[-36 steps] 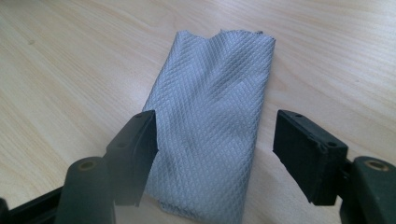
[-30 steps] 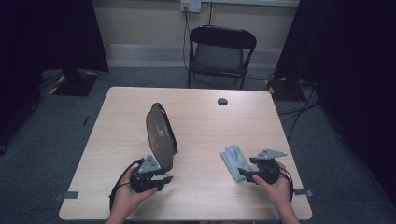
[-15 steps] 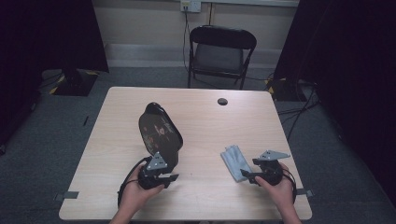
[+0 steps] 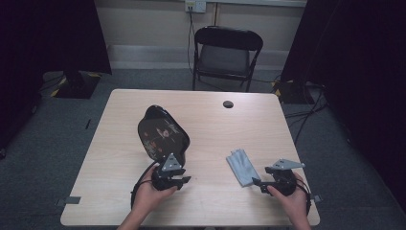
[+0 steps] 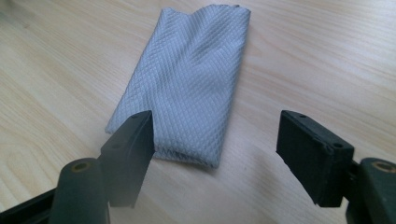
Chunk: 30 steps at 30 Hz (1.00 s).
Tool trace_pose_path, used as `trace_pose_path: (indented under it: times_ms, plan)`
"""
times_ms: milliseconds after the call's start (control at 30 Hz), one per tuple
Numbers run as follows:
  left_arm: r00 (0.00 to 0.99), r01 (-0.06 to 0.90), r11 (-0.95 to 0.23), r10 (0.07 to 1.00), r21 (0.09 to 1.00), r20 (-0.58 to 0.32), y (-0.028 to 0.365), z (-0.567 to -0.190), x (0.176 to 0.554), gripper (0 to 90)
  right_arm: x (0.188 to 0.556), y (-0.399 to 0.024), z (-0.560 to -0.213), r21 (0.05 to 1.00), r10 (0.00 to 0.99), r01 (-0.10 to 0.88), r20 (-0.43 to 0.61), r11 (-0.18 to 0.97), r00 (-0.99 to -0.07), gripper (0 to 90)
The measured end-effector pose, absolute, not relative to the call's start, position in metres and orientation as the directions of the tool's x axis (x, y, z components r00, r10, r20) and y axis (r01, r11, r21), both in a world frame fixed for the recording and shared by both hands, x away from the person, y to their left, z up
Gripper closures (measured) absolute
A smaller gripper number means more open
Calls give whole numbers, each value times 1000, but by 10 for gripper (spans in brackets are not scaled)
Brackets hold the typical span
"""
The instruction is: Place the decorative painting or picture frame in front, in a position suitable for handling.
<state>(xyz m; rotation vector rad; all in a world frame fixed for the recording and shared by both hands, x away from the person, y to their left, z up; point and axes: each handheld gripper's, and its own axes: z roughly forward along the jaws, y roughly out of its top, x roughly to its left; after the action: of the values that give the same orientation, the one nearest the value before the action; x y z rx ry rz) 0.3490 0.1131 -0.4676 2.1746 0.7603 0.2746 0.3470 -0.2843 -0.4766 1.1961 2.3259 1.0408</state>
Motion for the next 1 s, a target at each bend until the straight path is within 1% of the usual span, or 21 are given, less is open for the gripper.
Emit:
trace_pose_path:
  times_ms: [133, 333, 400, 433, 500, 533, 567, 633, 800, 933, 1000]
  plan:
    - [801, 424, -497, 596, 758, -57, 115, -462, 346, 619, 344, -287, -477, 732, 803, 566, 43, 379, -594, 275]
    - [771, 436, -461, 634, 773, -57, 131, -458, 343, 632, 344, -286, -477, 736, 802, 562, 42, 379, -596, 274]
    - [765, 438, -456, 642, 775, -55, 133, -457, 342, 651, 344, -287, -477, 733, 804, 565, 41, 380, -593, 274]
    - [764, 445, -449, 642, 775, -66, 135, -455, 342, 703, 344, -286, -477, 733, 804, 566, 44, 377, -593, 274]
    - [758, 453, -438, 648, 777, -77, 135, -455, 343, 712, 344, -285, -477, 733, 804, 564, 41, 379, -593, 274]
    - [750, 452, -435, 657, 779, -69, 136, -454, 344, 728, 344, -285, -476, 734, 803, 562, 39, 381, -595, 274]
    - [745, 469, -430, 661, 771, -84, 136, -454, 347, 766, 345, -284, -477, 734, 803, 563, 40, 380, -595, 273]
    - [744, 465, -436, 665, 770, -72, 134, -455, 348, 776, 345, -284, -478, 730, 803, 567, 43, 380, -594, 273]
    - [736, 471, -435, 673, 768, -70, 129, -455, 351, 778, 345, -284, -479, 730, 801, 566, 43, 383, -597, 273]
    - [728, 478, -421, 681, 771, -80, 124, -457, 355, 754, 346, -285, -478, 734, 800, 562, 43, 381, -598, 272]
    - [720, 478, -426, 690, 768, -65, 121, -459, 357, 753, 346, -285, -478, 733, 802, 566, 46, 378, -595, 270]
